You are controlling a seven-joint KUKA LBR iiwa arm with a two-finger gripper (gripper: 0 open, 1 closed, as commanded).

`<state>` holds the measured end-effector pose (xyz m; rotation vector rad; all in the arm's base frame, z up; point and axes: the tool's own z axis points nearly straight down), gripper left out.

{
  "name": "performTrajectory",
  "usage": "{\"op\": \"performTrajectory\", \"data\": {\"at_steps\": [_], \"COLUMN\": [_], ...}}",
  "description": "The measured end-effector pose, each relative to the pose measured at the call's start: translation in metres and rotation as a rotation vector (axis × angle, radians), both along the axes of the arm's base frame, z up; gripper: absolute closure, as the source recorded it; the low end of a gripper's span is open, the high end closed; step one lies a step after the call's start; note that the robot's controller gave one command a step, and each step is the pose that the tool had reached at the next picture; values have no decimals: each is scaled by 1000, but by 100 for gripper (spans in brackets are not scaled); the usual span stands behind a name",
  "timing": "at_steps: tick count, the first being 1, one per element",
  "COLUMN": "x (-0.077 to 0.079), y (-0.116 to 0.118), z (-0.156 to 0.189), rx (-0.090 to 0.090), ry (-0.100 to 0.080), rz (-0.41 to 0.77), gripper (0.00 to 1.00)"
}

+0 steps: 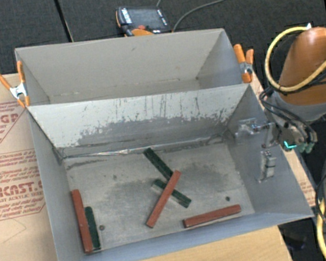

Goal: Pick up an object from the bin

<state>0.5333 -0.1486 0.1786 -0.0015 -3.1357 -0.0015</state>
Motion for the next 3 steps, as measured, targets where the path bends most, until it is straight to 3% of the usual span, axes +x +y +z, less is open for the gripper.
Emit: {"op": "performTrajectory", "data": {"at_steps": [1, 2, 3], "x": [-29, -40, 2], "y": [59, 82, 42], "z": [-112, -85, -109], "rx": [3, 0, -3], "ry": [1, -6, -8], "rz": [123, -97, 14], "gripper": [0, 0, 0]}}
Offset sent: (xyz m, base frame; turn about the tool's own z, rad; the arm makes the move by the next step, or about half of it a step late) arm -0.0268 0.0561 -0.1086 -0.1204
